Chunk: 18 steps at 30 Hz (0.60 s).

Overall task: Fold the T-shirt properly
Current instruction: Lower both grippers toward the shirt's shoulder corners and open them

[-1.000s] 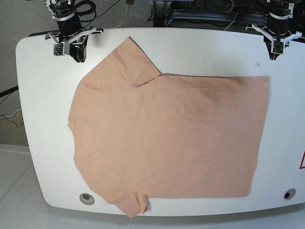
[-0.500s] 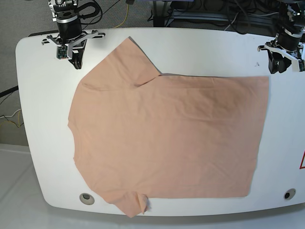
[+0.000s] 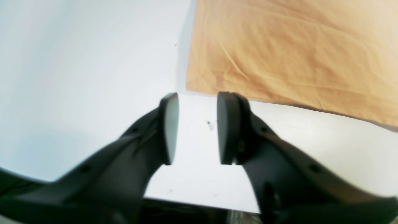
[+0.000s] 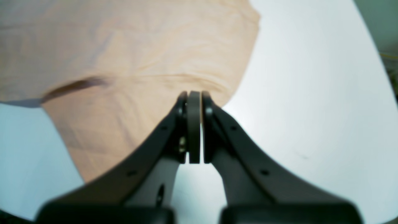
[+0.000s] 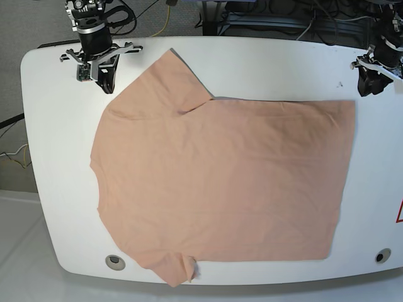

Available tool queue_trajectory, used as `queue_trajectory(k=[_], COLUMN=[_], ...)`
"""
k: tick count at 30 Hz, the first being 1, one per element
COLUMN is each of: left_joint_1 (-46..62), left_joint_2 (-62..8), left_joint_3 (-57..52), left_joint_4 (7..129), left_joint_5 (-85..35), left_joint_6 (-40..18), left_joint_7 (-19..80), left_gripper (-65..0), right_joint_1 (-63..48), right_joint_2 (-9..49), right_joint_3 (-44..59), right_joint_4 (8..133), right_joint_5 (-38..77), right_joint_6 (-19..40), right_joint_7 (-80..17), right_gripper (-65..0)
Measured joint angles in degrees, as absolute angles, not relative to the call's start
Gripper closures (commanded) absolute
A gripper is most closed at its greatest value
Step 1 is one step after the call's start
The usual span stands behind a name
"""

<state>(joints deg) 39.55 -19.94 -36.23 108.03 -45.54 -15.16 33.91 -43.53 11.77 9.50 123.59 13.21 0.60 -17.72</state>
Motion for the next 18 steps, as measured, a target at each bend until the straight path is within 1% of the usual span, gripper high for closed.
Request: queue_trajectory(k=[5, 7, 10, 13, 15, 18], left_joint_1=[37.98, 35.73, 32.93, 30.89, 30.55, 29.56], left_joint_2=[-20.34, -20.34, -20.34, -20.56, -20.49, -19.75], left_joint_3=[-36.23, -36.45, -36.01, -35.83, -36.03, -36.53], left_joint_4=[105.21, 103.94, 103.28, 103.26, 103.07, 102.67], left_joint_5=[-46.13, -46.83, -47.0, -47.88, -47.27, -45.63], left_joint_6=[-16.93, -18.76, -19.09, -19.59, -19.29, -18.44], left_joint_7=[36.23, 38.92, 39.09, 39.03, 39.42, 42.35], left_gripper=[-26.0, -25.6, -24.7, -23.5, -21.7, -20.6], right_joint_1=[-42.89, -42.28, -41.63, -41.67, -41.63, -41.3], right_joint_2=[10.9, 9.76, 8.43, 8.27, 8.25, 8.29], right_joint_3=[9.54, 9.67, 9.63, 9.63, 9.63, 9.65], right_joint_4=[121.25, 119.83, 118.52, 118.37, 118.37, 118.54], right_joint_5=[13.37, 14.04, 14.24, 14.96, 15.14, 17.1], right_joint_6=[-0.01, 0.01, -0.1, -0.01, -0.01, -0.03], right_joint_7=[-18.33, -18.26, -18.83, -18.85, -18.74, -18.7], right_gripper=[-8.4, -8.0, -7.6, -8.2, -10.6, -12.0])
